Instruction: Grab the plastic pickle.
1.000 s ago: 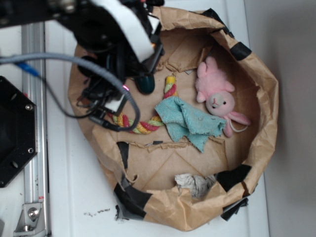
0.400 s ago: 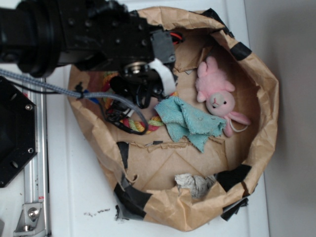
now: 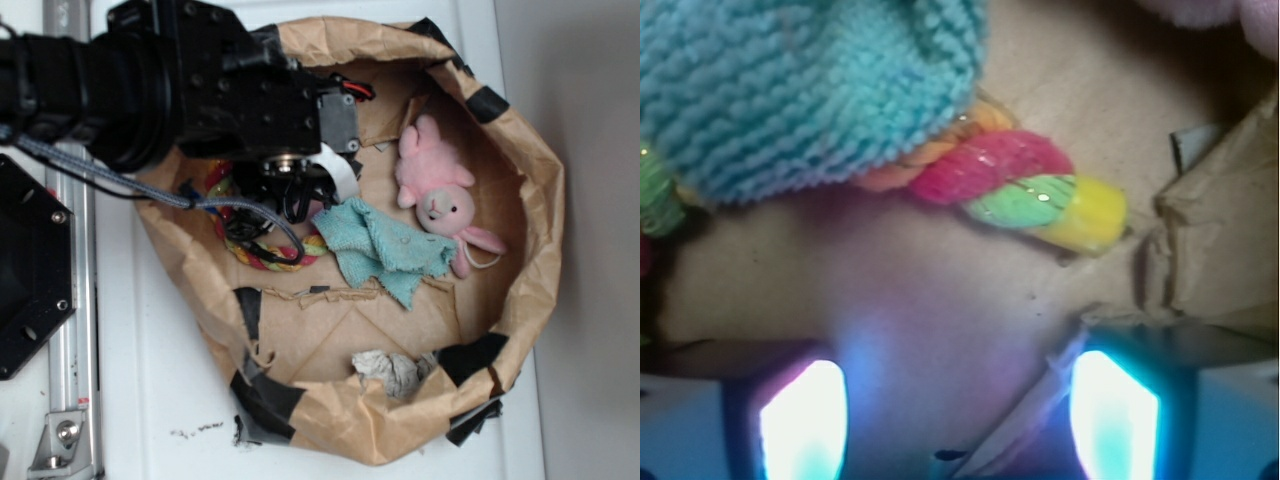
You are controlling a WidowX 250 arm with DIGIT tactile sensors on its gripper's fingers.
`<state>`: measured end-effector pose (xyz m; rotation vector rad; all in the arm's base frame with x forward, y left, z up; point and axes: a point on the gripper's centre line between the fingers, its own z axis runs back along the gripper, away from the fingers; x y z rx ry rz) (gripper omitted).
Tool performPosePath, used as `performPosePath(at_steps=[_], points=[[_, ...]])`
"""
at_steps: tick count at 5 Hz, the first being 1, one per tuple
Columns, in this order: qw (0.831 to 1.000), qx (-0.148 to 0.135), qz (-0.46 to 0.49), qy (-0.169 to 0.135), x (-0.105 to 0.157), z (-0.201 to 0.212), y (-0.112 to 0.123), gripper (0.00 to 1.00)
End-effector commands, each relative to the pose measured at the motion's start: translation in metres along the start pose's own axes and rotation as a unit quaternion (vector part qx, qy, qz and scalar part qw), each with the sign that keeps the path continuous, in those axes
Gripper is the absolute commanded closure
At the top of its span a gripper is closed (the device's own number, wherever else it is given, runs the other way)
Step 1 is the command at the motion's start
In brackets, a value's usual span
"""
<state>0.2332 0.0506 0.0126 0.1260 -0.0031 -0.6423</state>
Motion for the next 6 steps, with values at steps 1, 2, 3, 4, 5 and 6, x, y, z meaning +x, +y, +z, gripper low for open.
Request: performPosePath(at_steps=[1, 2, 3, 4, 5, 6], points=[[1.0, -0.006, 0.011, -0.022, 0.003, 0.01, -0.006, 1.0], [0.999, -0.008, 0.024, -0.034, 0.001, 0.016, -0.003, 1.0], [0.995, -0.005, 0.051, -0.084, -0.008, 0.047, 0.007, 0.61], [0.987, 0.001, 0.121, -0.108, -0.033, 0.075, 0.024, 0.0], [0.969, -0.001, 0.24, -0.061, -0.048, 0.07, 0.028, 0.0], [0.935, 0.019, 0.353, -0.027, -0.046, 0.063, 0.019, 0.0]])
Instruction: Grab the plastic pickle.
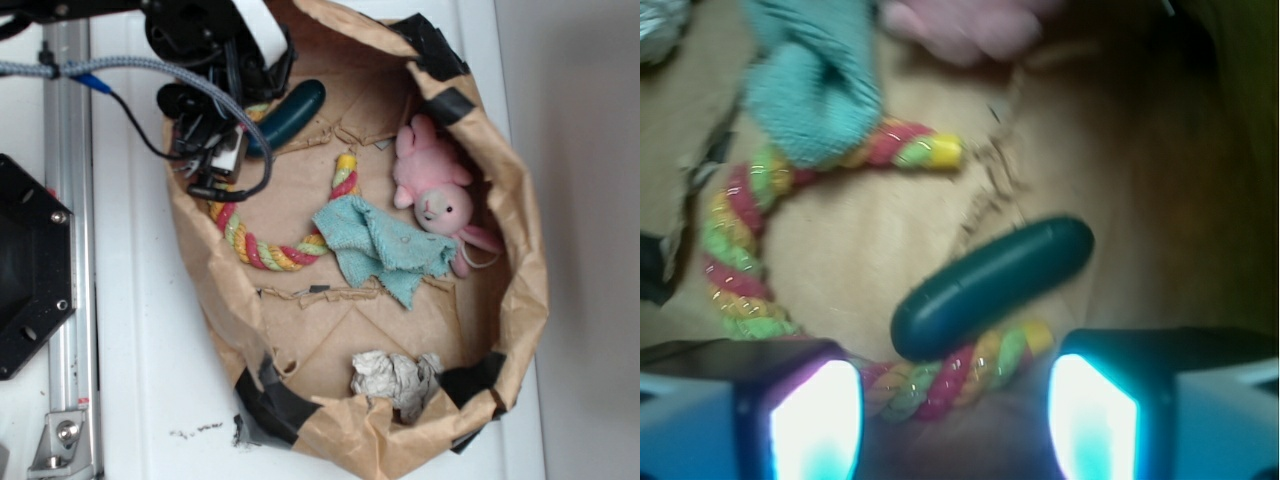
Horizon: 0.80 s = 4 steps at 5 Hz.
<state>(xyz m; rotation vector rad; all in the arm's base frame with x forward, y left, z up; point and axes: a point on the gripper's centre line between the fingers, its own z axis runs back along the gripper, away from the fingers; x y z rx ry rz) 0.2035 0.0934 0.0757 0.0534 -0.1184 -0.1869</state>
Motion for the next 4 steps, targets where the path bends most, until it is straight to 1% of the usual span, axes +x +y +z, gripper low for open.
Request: performPosePath(at_steps=[1, 2, 3, 4], points=[[0.979, 0.076, 0.191, 0.01, 0.0011, 0.0045, -0.0162, 0.0], [0.975, 0.074, 0.21, 0.01, -0.0006, 0.0032, -0.0156, 0.0], [0.963, 0.075, 0.258, -0.012, -0.0015, 0.0038, -0.019, 0.0], [0.951, 0.078, 0.297, -0.029, 0.0044, 0.0019, -0.0233, 0.0]])
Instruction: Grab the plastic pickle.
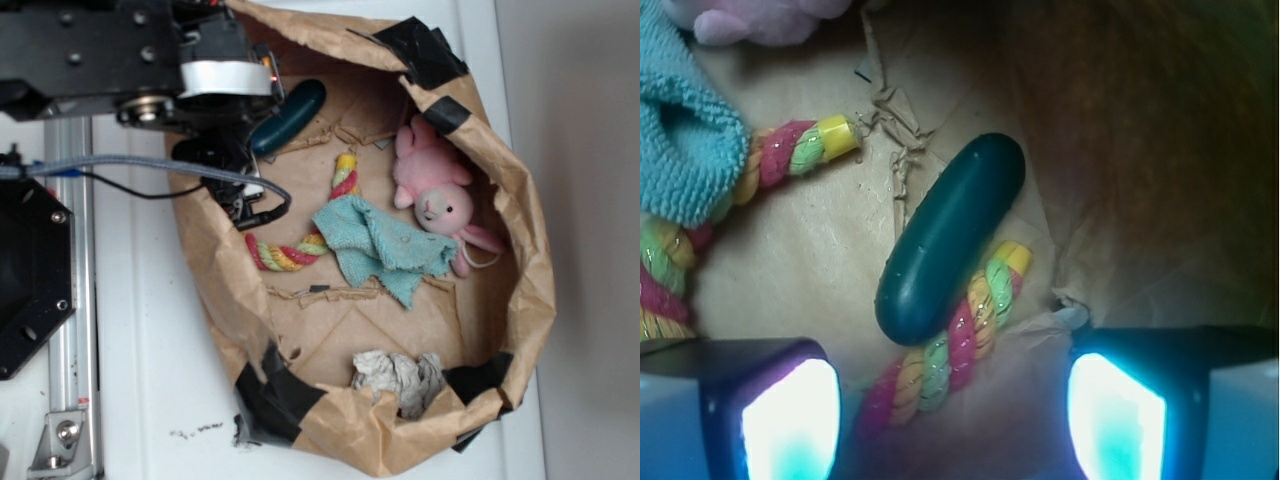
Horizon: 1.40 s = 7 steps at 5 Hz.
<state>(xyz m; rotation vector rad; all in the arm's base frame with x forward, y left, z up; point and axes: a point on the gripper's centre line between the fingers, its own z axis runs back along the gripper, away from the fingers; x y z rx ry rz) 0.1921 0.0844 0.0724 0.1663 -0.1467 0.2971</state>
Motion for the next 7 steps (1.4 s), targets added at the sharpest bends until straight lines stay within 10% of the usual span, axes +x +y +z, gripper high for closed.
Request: performPosePath(at_steps=[1, 3, 7], points=[[0.997, 0.012, 0.061, -0.047, 0.01, -0.014, -0.022, 0.0], [0.997, 0.028, 0.066, -0.031, 0.025, -0.048, -0.019, 0.0], [0.998, -0.06, 0.008, -0.024, 0.042, -0.04, -0.023, 0.07]])
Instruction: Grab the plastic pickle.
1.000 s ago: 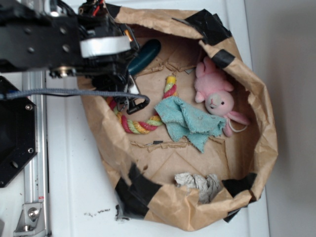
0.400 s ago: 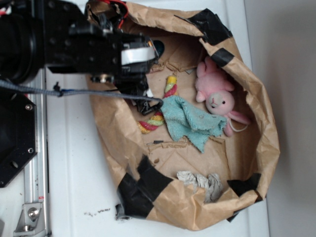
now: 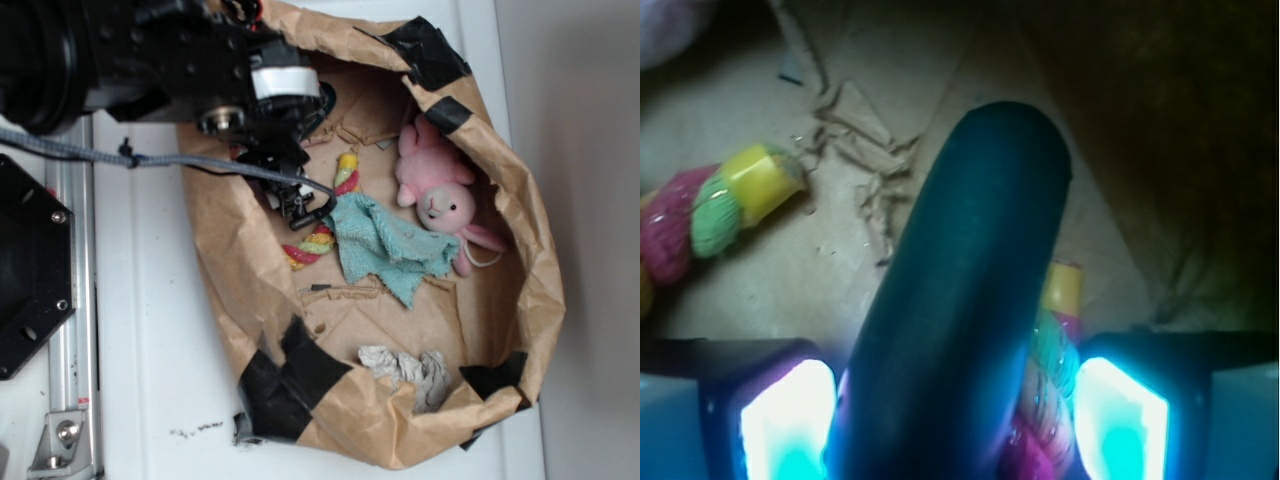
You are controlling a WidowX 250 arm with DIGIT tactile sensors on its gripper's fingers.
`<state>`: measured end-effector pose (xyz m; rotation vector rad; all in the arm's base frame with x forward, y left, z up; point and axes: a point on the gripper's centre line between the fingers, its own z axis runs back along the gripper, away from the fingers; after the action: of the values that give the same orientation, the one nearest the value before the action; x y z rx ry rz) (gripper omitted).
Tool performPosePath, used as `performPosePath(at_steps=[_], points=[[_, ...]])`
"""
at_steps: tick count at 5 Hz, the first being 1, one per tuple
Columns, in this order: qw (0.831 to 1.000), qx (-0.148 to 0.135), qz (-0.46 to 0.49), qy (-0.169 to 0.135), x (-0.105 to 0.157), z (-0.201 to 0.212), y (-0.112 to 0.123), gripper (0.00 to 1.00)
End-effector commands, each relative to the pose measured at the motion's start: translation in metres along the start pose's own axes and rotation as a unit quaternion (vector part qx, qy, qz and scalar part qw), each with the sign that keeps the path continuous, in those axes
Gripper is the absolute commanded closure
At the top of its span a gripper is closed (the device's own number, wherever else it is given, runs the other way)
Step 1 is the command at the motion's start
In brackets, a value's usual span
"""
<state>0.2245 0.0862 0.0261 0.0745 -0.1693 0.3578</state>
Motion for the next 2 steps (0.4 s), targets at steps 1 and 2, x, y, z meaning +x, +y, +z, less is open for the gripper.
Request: performPosePath(at_steps=[1, 2], points=[[0.999, -0.015, -0.029, -0.014, 0.016, 0.0041, -0.0107, 1.0], [0.999, -0.019, -0.038, -0.006, 0.0123, 0.0012, -0.0129, 1.0]])
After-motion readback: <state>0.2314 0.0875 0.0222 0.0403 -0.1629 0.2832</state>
